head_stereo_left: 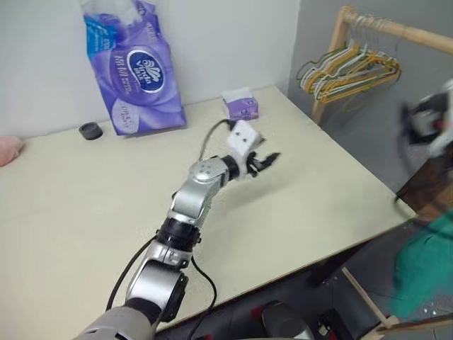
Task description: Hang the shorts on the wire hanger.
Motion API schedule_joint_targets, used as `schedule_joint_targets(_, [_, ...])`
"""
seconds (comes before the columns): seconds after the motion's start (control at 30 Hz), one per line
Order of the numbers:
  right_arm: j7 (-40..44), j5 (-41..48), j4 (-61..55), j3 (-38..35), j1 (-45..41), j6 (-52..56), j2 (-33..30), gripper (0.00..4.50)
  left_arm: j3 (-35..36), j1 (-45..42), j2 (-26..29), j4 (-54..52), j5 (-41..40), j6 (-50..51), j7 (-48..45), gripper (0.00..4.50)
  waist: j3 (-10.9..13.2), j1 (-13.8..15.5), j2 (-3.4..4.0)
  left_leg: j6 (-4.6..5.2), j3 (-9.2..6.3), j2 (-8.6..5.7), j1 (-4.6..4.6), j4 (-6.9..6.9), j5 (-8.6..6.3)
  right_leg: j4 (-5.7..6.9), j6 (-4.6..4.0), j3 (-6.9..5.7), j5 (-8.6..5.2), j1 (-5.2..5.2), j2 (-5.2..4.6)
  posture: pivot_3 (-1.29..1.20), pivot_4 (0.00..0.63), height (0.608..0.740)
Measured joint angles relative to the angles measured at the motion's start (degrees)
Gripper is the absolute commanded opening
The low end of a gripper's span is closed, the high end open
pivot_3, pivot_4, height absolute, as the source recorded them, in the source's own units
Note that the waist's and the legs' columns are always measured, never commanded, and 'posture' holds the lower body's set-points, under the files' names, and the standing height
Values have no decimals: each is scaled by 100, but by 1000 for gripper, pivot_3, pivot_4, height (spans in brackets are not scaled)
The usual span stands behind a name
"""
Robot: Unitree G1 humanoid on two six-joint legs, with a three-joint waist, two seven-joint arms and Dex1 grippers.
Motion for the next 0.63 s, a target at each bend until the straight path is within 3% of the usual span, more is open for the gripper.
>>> schedule_joint_targets(0.07, [282,-618,310,533,94,-707,493,4472,293,594,84,-247,317,22,692,2970,-3,145,-2,-4,-1,-16,-3,5,2,19,1,3,1,-9,-21,-204,0,740])
schedule_joint_targets(0.23, [1320,-1424,1543,1507,121,-2136,1944,4472,1014,2078,44,-1005,1140,146,2432,2970,-68,749,-103,-91,-32,-28,-45,-2,51,87,-3,-12,4,-85,-33,-90,0,740])
schedule_joint_targets(0.47, [1982,-1825,2786,1816,65,-2789,3054,4472,1699,2761,-55,-1615,1013,130,2813,2970,-78,1654,-120,-127,-92,-54,-29,-1,75,95,-23,-62,44,-90,-21,3,12,740])
schedule_joint_targets(0.63, [2184,-2097,3260,1789,-10,-2948,3381,4472,1917,2815,-50,-1731,773,108,2750,2970,-75,1969,-124,-147,-111,-89,-23,-2,99,141,-27,-62,53,-107,-21,33,35,740])
